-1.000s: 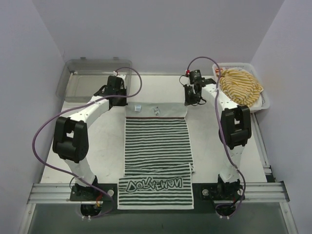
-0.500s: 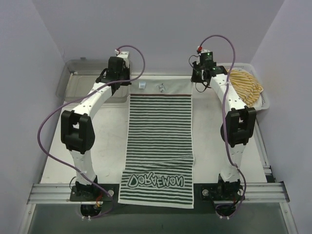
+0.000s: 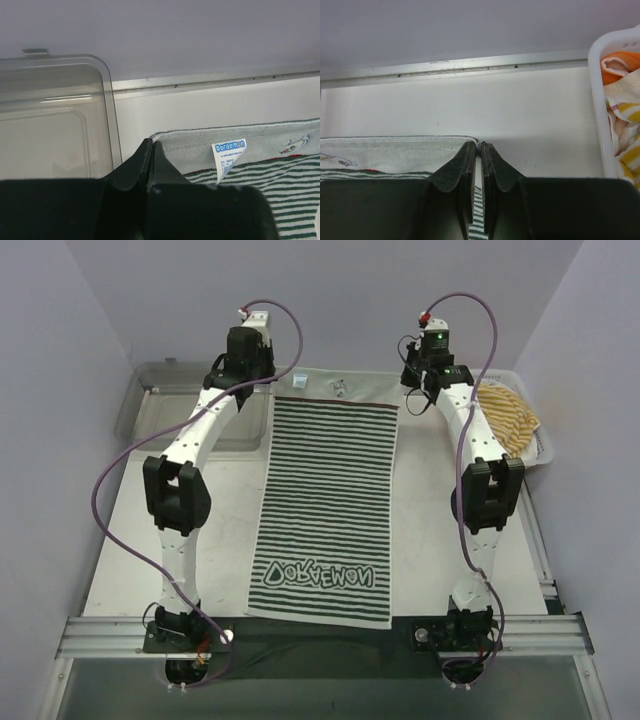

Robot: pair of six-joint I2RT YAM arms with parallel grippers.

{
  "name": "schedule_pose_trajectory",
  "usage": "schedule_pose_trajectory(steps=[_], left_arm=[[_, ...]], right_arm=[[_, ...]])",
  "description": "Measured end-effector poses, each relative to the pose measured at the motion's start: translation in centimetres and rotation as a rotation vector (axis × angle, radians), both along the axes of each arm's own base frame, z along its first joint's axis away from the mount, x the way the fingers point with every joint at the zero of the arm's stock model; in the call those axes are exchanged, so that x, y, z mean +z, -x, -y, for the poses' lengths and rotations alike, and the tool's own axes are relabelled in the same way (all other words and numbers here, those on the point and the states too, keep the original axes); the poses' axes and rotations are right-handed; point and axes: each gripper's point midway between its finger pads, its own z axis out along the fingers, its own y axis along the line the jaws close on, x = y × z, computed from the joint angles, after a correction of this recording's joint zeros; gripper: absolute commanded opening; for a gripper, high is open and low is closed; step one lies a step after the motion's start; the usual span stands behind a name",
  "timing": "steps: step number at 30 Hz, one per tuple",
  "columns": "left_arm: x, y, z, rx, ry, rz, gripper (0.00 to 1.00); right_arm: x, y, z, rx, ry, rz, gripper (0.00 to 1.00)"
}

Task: Fold and stack the towels
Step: Fold the towel

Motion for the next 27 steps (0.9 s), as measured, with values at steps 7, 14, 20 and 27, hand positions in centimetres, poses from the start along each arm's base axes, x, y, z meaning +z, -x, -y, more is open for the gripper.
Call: schedule_pose_trajectory(steps=[7, 14, 20, 27], left_arm=[[-2.6, 1.1, -0.1, -0.014, -0.009, -0.058, 0.0], [-9.5, 7.7, -1.1, -0.048, -0.029, -0.253, 0.0], [-7.3, 13.6, -2.2, -0.069, 0.013, -0.261, 0.0], [-4.6, 20.7, -3.9, -0.08, 0.07, -0.229, 0.0]], right_arm=[[-2.7, 1.8, 0.1, 0.008, 0.001, -0.038, 0.0], [-8.2, 10.3, -0.9, 0.057, 0.019, -0.207, 0.0], [-5.9, 16.4, -2.4, 0.106, 0.032, -0.181, 0.0], [-3.3, 22.4, -3.4, 0.127, -0.015, -0.142, 0.0]])
